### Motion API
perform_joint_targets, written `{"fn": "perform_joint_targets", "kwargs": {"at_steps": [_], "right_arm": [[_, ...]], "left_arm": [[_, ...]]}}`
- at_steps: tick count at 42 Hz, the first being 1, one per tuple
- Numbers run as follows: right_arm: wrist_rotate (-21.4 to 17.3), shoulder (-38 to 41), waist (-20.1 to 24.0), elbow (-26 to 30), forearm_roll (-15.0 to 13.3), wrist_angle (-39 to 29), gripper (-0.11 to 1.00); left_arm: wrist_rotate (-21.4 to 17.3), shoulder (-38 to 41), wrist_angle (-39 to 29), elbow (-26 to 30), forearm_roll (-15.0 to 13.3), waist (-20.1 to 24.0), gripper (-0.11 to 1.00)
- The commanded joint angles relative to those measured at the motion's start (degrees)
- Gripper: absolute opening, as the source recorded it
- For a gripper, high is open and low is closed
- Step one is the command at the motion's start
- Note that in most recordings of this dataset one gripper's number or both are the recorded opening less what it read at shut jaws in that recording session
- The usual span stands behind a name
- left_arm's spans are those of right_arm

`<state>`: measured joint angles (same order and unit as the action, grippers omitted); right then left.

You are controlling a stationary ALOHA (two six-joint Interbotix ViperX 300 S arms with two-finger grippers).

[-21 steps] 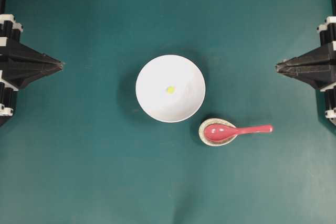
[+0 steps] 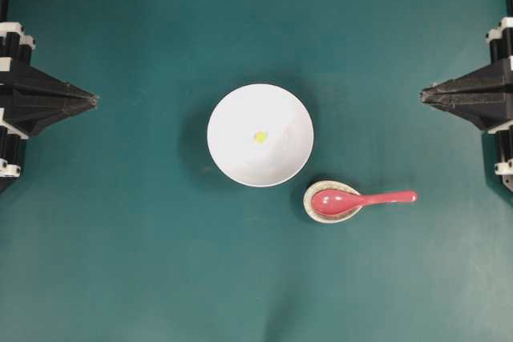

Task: Scoop the yellow hexagonal prism block from the bowl with a spoon using the right arm.
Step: 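Move the right gripper to the red spoon handle and close on it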

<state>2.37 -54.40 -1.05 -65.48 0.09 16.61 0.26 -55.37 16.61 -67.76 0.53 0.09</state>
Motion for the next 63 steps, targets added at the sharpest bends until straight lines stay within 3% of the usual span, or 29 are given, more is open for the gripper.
{"fn": "perform_joint_targets", "kwargs": {"at_steps": [1, 9, 13, 28, 41, 51, 63], "right_arm": [[0.3, 0.4, -0.1, 1.4, -0.2, 0.1, 0.04], [-0.7, 0.8, -0.1, 1.6, 0.7, -1.3, 0.45], [-1.2, 1.1, -0.1, 1.5, 1.0, -2.4, 0.57], [-1.6, 9.4, 0.9, -0.4, 1.4, -0.7, 0.53], [-1.6, 23.1, 5.1, -4.0, 4.7, 12.3, 0.53], [-1.6, 33.7, 10.7, -7.5, 9.5, 25.1, 0.53], [-1.6, 46.1, 19.2, -10.7, 18.0, 40.3, 0.53]], "left_arm": [[-0.1, 0.5, 0.2, 1.3, 0.1, -0.1, 0.00], [-0.4, 0.5, 0.3, 1.3, 0.2, -0.1, 0.00], [-0.4, 0.5, 0.3, 1.3, 0.1, -0.1, 0.00], [-0.6, 0.5, -0.4, 1.3, 0.1, 0.0, 0.00], [-0.6, 0.5, -0.4, 1.2, 0.1, -0.1, 0.00], [-0.6, 0.5, -0.4, 1.2, 0.1, -0.1, 0.00], [-0.6, 0.5, -0.5, 1.2, 0.1, 0.0, 0.00]]}}
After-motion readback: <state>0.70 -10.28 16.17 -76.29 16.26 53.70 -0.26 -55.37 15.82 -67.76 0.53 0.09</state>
